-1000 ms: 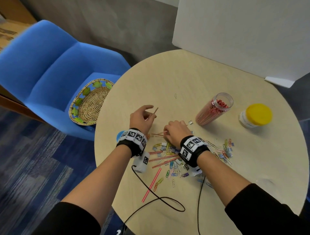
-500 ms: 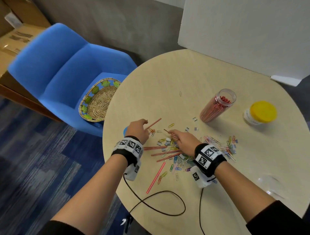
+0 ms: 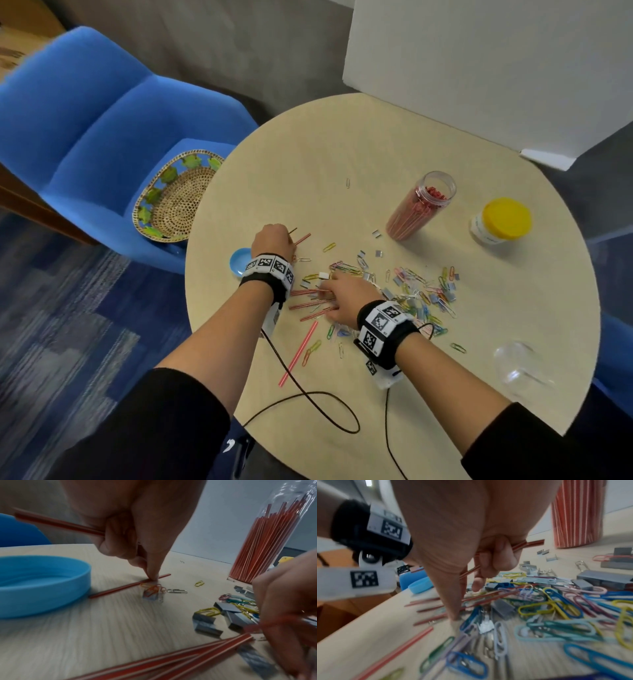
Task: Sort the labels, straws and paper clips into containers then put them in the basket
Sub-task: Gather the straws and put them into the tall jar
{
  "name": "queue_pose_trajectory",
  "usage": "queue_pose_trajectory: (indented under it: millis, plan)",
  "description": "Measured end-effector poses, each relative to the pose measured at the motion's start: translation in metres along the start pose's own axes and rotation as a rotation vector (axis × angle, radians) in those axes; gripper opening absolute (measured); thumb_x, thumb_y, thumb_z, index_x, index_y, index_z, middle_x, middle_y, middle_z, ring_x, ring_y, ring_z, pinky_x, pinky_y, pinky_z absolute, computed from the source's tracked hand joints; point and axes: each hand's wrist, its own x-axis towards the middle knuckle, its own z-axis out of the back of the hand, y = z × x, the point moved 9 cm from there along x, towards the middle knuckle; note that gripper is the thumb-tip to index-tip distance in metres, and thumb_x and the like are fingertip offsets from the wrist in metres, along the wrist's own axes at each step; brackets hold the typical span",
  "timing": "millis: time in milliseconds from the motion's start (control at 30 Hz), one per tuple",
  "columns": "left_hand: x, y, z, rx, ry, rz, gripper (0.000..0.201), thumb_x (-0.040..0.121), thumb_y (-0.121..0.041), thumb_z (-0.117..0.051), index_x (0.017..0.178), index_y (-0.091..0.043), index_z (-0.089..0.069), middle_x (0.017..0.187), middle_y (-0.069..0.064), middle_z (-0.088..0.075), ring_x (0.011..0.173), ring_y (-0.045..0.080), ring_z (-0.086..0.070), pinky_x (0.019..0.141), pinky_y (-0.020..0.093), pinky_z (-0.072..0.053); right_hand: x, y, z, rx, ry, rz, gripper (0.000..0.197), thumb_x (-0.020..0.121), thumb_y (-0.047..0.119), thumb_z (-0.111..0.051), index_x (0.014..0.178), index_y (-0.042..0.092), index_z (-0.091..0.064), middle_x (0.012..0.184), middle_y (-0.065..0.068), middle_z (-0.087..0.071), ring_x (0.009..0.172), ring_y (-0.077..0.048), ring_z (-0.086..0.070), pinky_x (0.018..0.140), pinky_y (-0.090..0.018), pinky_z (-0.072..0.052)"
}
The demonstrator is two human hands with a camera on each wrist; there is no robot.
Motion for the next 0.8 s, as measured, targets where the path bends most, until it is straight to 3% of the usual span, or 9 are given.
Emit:
queue_pose_trajectory:
  millis: [100, 200, 267, 367, 467, 567, 633, 700, 800]
  plan:
    - [0.002, -0.006, -0.006, 0.092, 0.039, -0.019, 0.022, 0.095, -0.011, -0.052, 0.104, -0.001, -0.069, 0.103, 0.014, -0.065, 0.094, 0.033, -0.064, 0.073, 0.036, -0.049, 0.001, 0.003, -0.001, -0.051, -0.058, 0.022, 0.018, 0.087, 0.033, -0.064, 0.103, 0.025, -0.064, 0.103, 0.003, -0.053, 0.092, -0.024, -0.061, 0.077, -0.037, -0.053]
    - [0.000, -0.010, -0.017, 0.161, 0.078, -0.069, 0.026, 0.100, -0.009, -0.041, 0.116, -0.001, -0.059, 0.120, 0.015, -0.052, 0.104, 0.034, -0.060, 0.079, 0.039, -0.046, 0.003, 0.007, -0.003, -0.113, -0.061, 0.050, 0.017, 0.092, 0.032, -0.058, 0.103, 0.021, -0.064, 0.102, 0.000, -0.055, 0.089, -0.025, -0.060, 0.073, -0.035, -0.050]
    - [-0.002, -0.011, -0.017, 0.154, 0.066, -0.100, 0.025, 0.100, -0.009, -0.040, 0.118, -0.003, -0.056, 0.121, 0.015, -0.051, 0.105, 0.034, -0.058, 0.079, 0.039, -0.046, 0.004, 0.008, -0.001, -0.151, -0.042, 0.062, 0.014, 0.094, 0.029, -0.055, 0.102, 0.019, -0.062, 0.099, -0.001, -0.059, 0.087, -0.025, -0.061, 0.072, -0.035, -0.050]
    - [-0.007, -0.010, -0.003, 0.009, -0.002, -0.128, 0.020, 0.099, -0.015, -0.043, 0.116, -0.009, -0.053, 0.106, 0.014, -0.060, 0.091, 0.032, -0.060, 0.071, 0.039, -0.047, 0.003, -0.001, 0.007, -0.130, -0.028, 0.031, 0.010, 0.095, 0.028, -0.055, 0.102, 0.024, -0.060, 0.091, 0.001, -0.065, 0.083, -0.023, -0.063, 0.074, -0.036, -0.053]
    - [-0.021, -0.016, 0.012, -0.200, -0.057, -0.239, 0.021, 0.102, -0.024, -0.042, 0.116, -0.016, -0.054, 0.093, 0.010, -0.065, 0.079, 0.027, -0.059, 0.064, 0.035, -0.044, 0.001, -0.017, 0.017, -0.112, -0.050, -0.022, 0.017, 0.095, 0.027, -0.055, 0.111, 0.028, -0.060, 0.094, 0.002, -0.068, 0.085, -0.022, -0.064, 0.078, -0.037, -0.055]
    - [-0.037, -0.017, 0.012, -0.307, -0.008, -0.312, 0.025, 0.101, -0.020, -0.042, 0.120, -0.017, -0.058, 0.088, 0.009, -0.068, 0.069, 0.022, -0.059, 0.061, 0.032, -0.045, -0.003, -0.037, 0.031, -0.076, -0.137, -0.117, 0.029, 0.093, 0.033, -0.060, 0.122, 0.031, -0.056, 0.104, 0.000, -0.069, 0.089, -0.022, -0.065, 0.077, -0.033, -0.055]
    - [-0.048, -0.010, 0.004, -0.304, 0.063, -0.303, 0.027, 0.099, -0.021, -0.041, 0.117, -0.018, -0.061, 0.083, 0.004, -0.066, 0.059, 0.016, -0.052, 0.054, 0.028, -0.039, -0.009, -0.044, 0.037, -0.080, -0.202, -0.160, 0.043, 0.089, 0.039, -0.067, 0.128, 0.029, -0.052, 0.118, 0.001, -0.060, 0.092, -0.020, -0.063, 0.075, -0.029, -0.052]
    - [-0.059, -0.004, -0.005, -0.214, 0.114, -0.319, 0.024, 0.097, -0.030, -0.046, 0.111, -0.021, -0.063, 0.082, -0.001, -0.066, 0.065, 0.015, -0.054, 0.059, 0.027, -0.040, -0.014, -0.043, 0.037, -0.115, -0.224, -0.166, 0.048, 0.087, 0.039, -0.069, 0.130, 0.027, -0.051, 0.125, -0.001, -0.050, 0.092, -0.019, -0.061, 0.074, -0.028, -0.052]
    - [-0.073, 0.005, -0.018, -0.016, 0.146, -0.354, 0.021, 0.089, -0.040, -0.060, 0.107, -0.028, -0.063, 0.070, -0.014, -0.051, 0.078, 0.017, -0.058, 0.066, 0.026, -0.042, -0.017, -0.028, 0.025, -0.112, -0.191, -0.093, 0.042, 0.089, 0.035, -0.066, 0.128, 0.026, -0.054, 0.124, 0.000, -0.048, 0.089, -0.017, -0.058, 0.074, -0.027, -0.052]
